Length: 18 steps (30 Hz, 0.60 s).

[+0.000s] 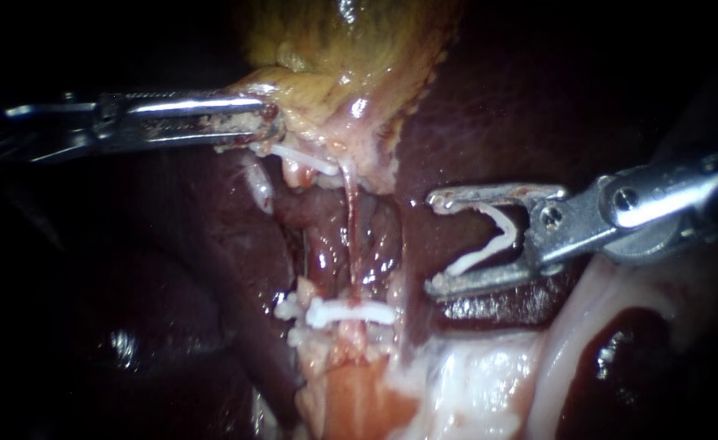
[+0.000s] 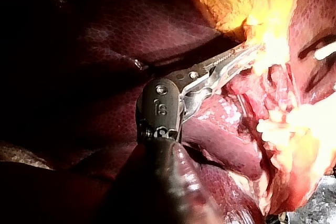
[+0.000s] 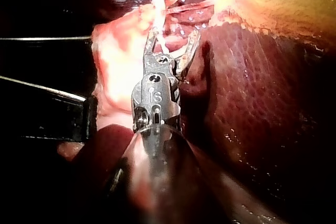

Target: Clipping second clip right tube

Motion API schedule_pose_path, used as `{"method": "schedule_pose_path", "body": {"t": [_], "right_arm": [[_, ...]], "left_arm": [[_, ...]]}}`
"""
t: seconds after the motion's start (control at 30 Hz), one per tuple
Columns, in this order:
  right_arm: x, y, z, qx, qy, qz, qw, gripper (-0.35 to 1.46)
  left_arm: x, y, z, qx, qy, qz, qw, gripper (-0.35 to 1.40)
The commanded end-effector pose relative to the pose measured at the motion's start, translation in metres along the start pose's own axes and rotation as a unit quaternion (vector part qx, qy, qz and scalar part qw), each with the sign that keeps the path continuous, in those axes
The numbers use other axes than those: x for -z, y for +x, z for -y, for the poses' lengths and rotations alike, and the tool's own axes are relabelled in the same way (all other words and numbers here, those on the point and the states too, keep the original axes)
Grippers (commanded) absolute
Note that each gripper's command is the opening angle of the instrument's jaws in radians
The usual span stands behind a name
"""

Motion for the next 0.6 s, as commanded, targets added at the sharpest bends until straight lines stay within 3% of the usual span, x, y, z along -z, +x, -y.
{"method": "schedule_pose_path", "body": {"t": [0.03, 0.2, 0.33, 0.6], "right_arm": [[0.0000, 0.0000, 0.0000, 0.000, 0.001, 0.000, 1.0000, 0.50], [-0.0001, 0.0000, 0.0000, 0.003, 0.000, 0.000, 1.0000, 0.50], [-0.0001, 0.0001, 0.0000, 0.003, 0.000, 0.000, 1.0000, 0.50], [-0.0004, 0.0003, -0.0001, 0.002, 0.001, 0.000, 1.0000, 0.50]], "left_arm": [[0.0001, 0.0000, 0.0000, 0.000, 0.001, 0.001, 1.0000, -0.35], [0.0013, 0.0005, -0.0005, 0.002, -0.002, 0.002, 1.0000, -0.35], [0.0034, 0.0021, -0.0015, 0.007, -0.007, 0.007, 0.9999, -0.35], [0.0075, 0.0047, -0.0025, 0.015, 0.003, -0.004, 0.9999, -0.35]]}}
